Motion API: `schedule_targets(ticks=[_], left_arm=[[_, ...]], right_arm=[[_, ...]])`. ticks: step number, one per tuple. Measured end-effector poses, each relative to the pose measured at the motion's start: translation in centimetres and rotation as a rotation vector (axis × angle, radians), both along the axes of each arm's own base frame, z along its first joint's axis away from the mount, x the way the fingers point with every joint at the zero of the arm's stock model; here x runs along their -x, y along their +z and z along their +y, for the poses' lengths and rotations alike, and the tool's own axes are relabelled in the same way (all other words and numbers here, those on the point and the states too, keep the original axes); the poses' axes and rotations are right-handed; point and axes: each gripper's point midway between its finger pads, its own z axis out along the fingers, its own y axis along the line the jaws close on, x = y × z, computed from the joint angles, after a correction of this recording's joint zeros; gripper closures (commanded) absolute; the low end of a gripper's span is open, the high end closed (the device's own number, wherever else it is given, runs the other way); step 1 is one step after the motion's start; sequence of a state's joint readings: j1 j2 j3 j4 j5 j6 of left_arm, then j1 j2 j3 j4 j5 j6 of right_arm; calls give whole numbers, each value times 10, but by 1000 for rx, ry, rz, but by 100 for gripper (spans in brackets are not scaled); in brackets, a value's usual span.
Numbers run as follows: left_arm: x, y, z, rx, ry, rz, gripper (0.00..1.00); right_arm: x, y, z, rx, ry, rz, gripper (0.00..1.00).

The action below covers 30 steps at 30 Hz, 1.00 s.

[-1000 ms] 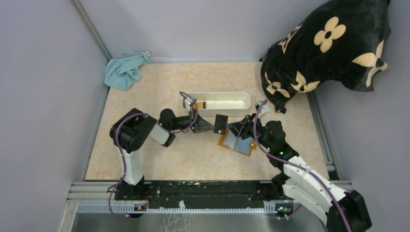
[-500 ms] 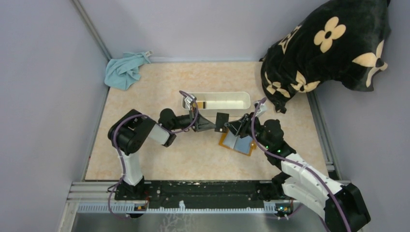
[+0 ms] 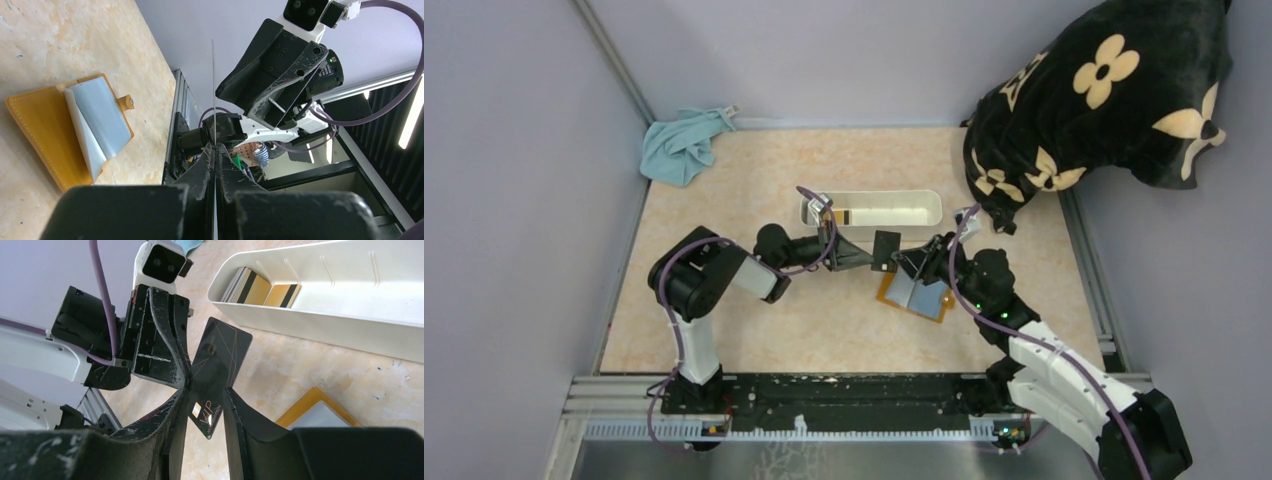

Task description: Take the credit cards out of the card holder

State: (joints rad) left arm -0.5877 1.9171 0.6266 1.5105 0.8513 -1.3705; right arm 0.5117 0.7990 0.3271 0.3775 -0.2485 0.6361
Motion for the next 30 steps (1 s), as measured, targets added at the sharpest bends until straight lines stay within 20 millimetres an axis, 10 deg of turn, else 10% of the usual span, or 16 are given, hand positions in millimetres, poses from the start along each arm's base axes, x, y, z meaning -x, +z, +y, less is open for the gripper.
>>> schedule_targets(ticks=[19,30], left_arm=[[2,9,-10,21,-6,-15,100],[2,12,-15,29,-14,-24,100]], right_arm=[[0,-3,-6,4,-12,3,74],[0,8,-4,-34,2,-22,100]])
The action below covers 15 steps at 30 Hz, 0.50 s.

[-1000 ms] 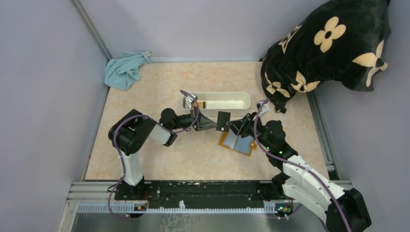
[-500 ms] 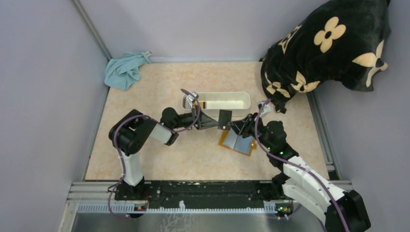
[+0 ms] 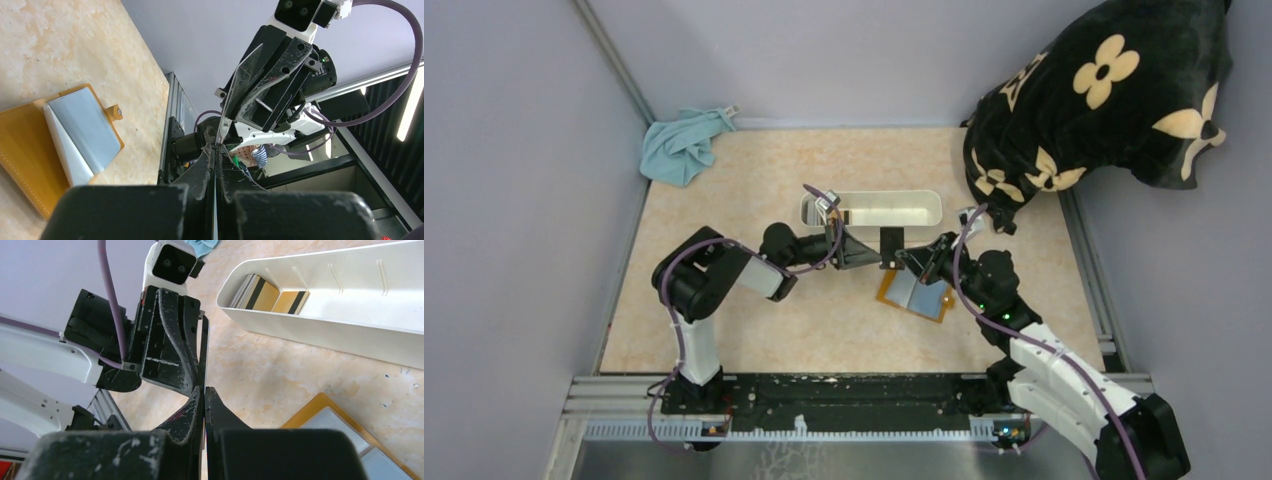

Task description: Take the credit cards out of the card holder

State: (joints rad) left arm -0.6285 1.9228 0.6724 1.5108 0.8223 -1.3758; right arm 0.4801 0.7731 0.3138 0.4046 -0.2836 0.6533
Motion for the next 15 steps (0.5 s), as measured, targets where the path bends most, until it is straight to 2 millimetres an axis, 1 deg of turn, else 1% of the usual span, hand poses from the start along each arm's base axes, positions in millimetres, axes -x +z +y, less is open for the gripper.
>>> schedule_targets(ticks=[1,2,4,5,6,8,11,13,15], left_arm=[[0,-1,0,-1,0,1,96],[0,-1,0,-1,1,1,90],[0,-1,-1,0,2,0,76],[0,-1,-1,-1,5,-3,71],[-1,-2,0,-2,9,3,68],[-6,-6,4,-8,27,25,67],[-14,-26,22,-44,81,98,65],[-23,-48,44,-82,145,168,64],[-28,-64,63,-109,199,226,66]], right_arm=[[1,1,0,-3,3,-2,100],[1,2,0,-5,6,-3,100],[1,2,0,-5,6,-4,100],[2,2,1,-5,7,-4,100],[2,2,1,-4,8,-4,100],[1,-1,-1,4,1,3,100],[-3,-11,-4,51,-21,36,100],[-13,-13,-4,105,-38,66,100],[-27,-8,-2,153,-53,82,100]])
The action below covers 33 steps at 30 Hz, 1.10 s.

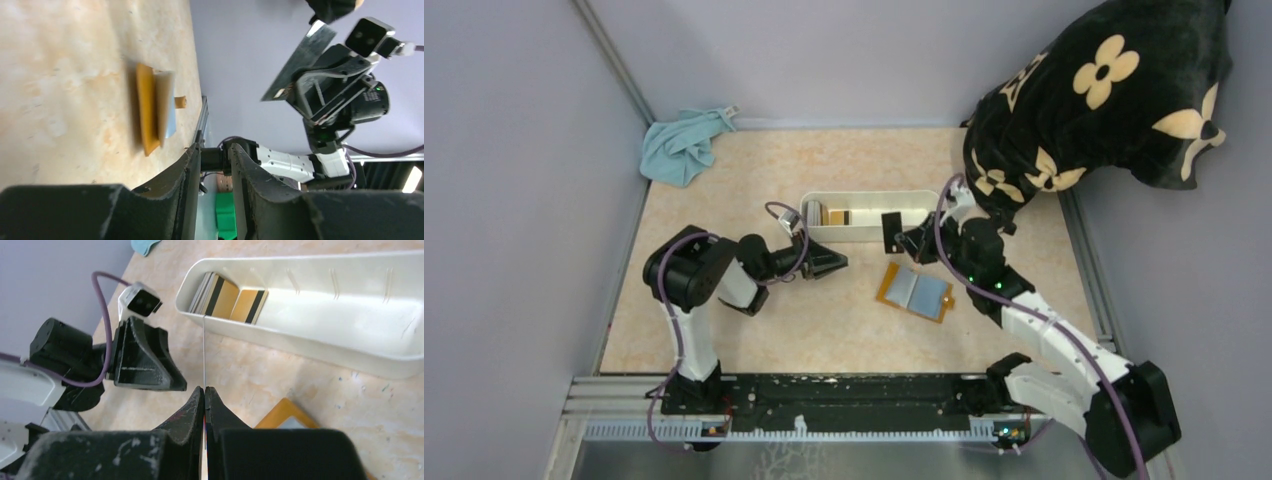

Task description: Take the credit cards out of the card holder

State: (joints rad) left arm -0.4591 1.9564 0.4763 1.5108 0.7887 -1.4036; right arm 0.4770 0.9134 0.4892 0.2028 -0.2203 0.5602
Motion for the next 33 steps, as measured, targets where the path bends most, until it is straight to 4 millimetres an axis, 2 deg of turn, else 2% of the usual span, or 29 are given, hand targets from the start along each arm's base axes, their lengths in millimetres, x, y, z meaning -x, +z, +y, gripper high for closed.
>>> schedule_targets(ticks=[3,5,9,12,14,18,20,23,27,31,33], left_arm=[[-4,-8,15,-15,45,30,68],[-3,-5,17,-15,48,15,69],[-4,22,19,-25,72,-113,70],[-14,43,26,-101,151,-212,69],[-28,57,34,-189,243,-271,53],[-59,90,66,-382,475,-363,24],[-64,100,88,-477,578,-392,17],[-64,94,113,-596,665,-383,14],[-61,65,135,-751,696,-321,13],[-56,45,145,-833,690,-280,13],[-54,40,148,-855,688,-271,13]], right_arm=[[-23,13,4,47,-18,-9,100],[-35,17,6,74,-30,-12,100],[-68,24,19,160,-67,4,100],[-94,31,39,214,-83,5,100],[-108,33,56,250,-86,9,100],[-133,35,92,307,-93,16,100],[-143,32,109,327,-96,19,100],[-150,17,128,378,-104,35,100],[-146,-13,148,459,-96,73,100],[-139,-40,150,526,-91,117,100],[-137,-45,149,543,-95,126,100]])
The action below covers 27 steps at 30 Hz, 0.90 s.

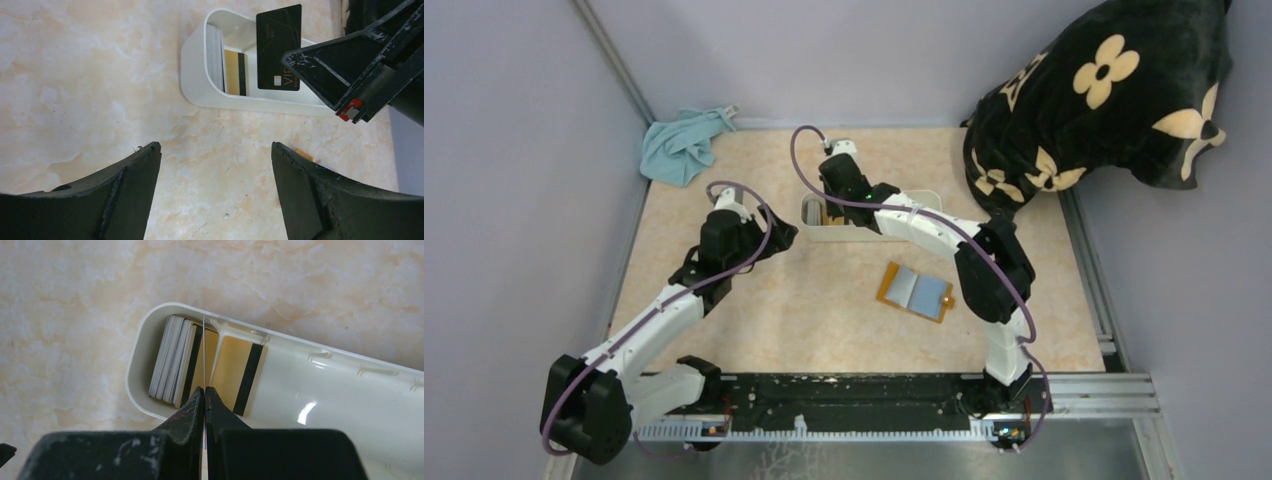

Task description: Take the credit cards out of the card holder

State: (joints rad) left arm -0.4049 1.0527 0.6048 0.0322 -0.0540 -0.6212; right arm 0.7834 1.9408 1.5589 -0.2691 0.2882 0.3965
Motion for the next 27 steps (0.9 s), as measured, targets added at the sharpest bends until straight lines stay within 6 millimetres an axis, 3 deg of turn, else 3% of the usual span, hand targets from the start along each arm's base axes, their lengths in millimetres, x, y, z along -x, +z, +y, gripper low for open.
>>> schedule_targets(ticks=[10,16,27], left_arm=[[2,-8,4,-26,2,15,12],[7,-18,6,-36,1,36,12],[8,-19,4,-31,-12,37,12]], right_arm=[[-6,-2,2,21,-35,7,100],[-4,-12,6,50,-46,34,100],[6,-25,10,78,-55,68,100]])
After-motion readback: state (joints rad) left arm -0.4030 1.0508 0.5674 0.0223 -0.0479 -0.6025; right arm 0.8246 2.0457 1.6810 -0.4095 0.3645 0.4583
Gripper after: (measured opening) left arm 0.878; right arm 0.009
